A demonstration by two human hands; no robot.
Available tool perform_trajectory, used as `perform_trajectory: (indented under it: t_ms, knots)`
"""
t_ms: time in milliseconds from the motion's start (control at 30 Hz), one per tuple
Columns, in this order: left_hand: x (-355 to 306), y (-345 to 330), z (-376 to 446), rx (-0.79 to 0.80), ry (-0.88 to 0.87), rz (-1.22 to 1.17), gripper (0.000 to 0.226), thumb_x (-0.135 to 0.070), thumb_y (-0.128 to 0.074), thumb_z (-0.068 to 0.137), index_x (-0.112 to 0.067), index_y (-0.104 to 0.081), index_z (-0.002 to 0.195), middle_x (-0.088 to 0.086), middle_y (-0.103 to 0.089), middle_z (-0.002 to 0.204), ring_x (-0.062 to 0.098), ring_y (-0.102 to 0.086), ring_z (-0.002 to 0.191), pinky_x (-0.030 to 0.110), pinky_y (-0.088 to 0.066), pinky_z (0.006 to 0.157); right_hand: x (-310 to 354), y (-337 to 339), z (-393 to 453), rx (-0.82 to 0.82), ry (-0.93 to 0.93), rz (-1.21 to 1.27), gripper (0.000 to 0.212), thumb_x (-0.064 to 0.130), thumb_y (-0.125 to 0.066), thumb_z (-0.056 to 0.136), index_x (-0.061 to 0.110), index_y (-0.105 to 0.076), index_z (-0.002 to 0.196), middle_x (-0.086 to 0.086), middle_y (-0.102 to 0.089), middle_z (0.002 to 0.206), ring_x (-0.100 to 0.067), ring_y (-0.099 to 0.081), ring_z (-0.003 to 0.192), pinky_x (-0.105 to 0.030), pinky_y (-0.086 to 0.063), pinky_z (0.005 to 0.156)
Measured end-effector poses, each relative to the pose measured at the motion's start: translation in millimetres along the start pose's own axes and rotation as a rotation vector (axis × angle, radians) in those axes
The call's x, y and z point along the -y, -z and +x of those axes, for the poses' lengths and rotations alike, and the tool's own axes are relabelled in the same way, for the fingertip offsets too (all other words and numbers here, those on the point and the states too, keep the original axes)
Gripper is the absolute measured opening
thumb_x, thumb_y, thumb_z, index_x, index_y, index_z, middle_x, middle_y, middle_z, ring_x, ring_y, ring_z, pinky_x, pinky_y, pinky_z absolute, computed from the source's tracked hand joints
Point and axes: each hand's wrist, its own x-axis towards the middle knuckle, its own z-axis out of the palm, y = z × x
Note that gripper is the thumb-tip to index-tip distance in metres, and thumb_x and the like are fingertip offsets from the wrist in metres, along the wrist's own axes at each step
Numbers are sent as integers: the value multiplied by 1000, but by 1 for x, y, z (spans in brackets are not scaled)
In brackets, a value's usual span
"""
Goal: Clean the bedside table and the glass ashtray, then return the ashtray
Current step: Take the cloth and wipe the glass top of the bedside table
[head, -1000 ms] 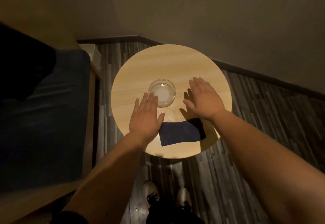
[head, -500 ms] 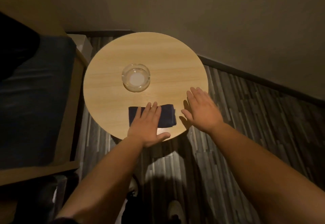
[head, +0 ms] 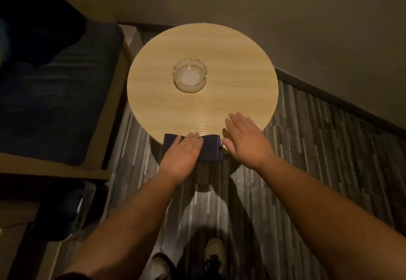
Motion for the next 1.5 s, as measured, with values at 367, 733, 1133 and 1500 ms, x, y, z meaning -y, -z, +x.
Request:
perform_trajectory:
  t_ms: [367,733,1133,1500]
  knots:
    - [103,21,-195,-65,406,-249,65,-4,-44,91,-9,-20,151,11,-19,159,22,-17,146,33,0,118,203,39,46,29,380,-41,65,49,-35,97,6,-34,145,-15,-33,152,-32,-25,141,-43,-14,115]
    - [227,20,-483,-340,898,-252,58,-14,-42,97,-13,-20,151,6,-19,159,19,-17,146,33,-3,119,523,38,37,51,813,-127,69,54,-30,96,8,-26,148,-11,-27,155,-26,-18,144,-38,-6,116]
    - [287,-51,-682,-525,1259,-364,55,-6,-43,97,-14,-27,150,6,-27,157,18,-23,145,31,-6,118,769,-8,13,75,1122,-205,72,56,-23,94,6,-29,146,-13,-28,154,-26,-19,144,-37,-7,115]
    - [349,-109,-708,-494,1477,-496,59,-6,-44,95,-14,-25,150,6,-29,156,20,-24,144,28,-1,116,861,-83,75,207,1293,-311,79,61,-8,89,10,-17,150,-10,-18,158,-24,-9,146,-36,-2,117]
